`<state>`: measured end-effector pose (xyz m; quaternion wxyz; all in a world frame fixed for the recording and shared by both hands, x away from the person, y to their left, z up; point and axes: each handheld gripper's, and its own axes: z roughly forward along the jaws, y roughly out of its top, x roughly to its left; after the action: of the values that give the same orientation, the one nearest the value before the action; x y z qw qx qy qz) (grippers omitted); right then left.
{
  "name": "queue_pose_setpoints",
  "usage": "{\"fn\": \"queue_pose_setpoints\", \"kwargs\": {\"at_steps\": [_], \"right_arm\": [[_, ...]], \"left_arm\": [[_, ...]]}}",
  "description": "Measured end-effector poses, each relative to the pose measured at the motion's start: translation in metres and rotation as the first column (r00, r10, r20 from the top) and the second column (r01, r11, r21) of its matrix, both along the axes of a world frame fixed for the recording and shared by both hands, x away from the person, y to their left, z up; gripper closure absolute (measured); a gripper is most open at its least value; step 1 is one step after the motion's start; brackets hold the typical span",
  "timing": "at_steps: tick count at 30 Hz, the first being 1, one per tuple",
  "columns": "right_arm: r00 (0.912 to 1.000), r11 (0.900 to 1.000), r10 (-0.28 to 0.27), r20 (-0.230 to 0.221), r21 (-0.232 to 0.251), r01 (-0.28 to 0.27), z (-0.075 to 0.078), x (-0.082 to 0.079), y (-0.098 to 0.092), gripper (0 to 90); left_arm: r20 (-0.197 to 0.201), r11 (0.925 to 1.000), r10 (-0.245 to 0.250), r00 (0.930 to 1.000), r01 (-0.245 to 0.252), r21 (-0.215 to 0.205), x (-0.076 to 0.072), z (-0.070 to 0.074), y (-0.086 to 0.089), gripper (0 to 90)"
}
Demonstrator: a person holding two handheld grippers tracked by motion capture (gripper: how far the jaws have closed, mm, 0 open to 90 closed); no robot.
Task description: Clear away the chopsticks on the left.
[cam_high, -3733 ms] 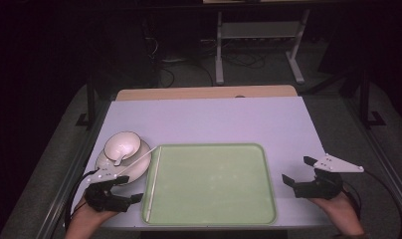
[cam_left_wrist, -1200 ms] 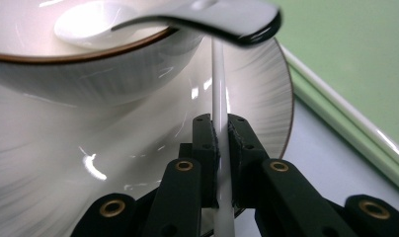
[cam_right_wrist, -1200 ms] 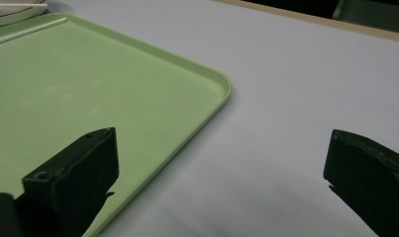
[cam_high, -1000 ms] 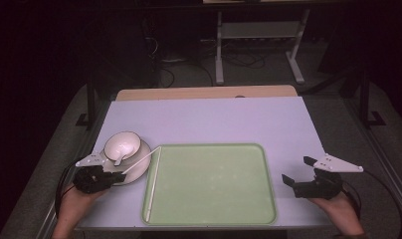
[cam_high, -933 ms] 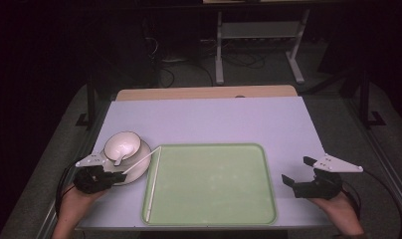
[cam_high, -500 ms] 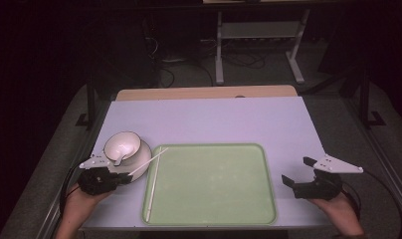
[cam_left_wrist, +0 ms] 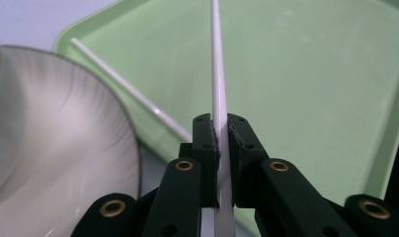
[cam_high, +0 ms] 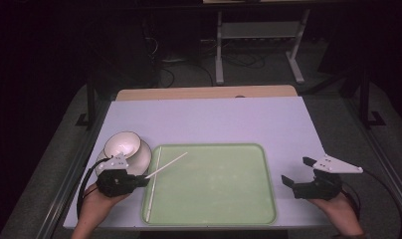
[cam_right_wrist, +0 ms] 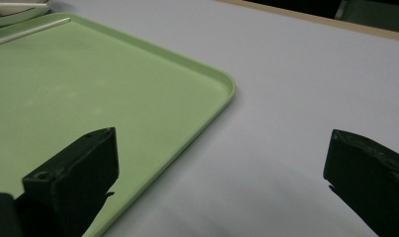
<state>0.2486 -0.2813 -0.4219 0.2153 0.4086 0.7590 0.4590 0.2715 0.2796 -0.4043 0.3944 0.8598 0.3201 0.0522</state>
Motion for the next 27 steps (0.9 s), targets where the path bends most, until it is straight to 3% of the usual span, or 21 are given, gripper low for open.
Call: {"fn": "queue_pose_setpoints", "kwargs": {"at_steps": [18, 27], "right_arm": [[1.0, 1.0, -0.003, 0.005, 0.003, 0.003, 0.001, -0.001, -0.001, 0.0], [1.0, 1.0, -0.007, 0.005, 0.008, 0.007, 0.002, -0.001, -0.002, 0.0]], "left_arm": [[-0.032, 0.9995, -0.023, 0.9992, 0.024, 0.02, 0.015, -0.005, -0.057, 83.4], [-0.067, 0.9996, 0.0, 0.9978, 0.002, 0.028, 0.029, -0.016, -0.083, 83.4]]}}
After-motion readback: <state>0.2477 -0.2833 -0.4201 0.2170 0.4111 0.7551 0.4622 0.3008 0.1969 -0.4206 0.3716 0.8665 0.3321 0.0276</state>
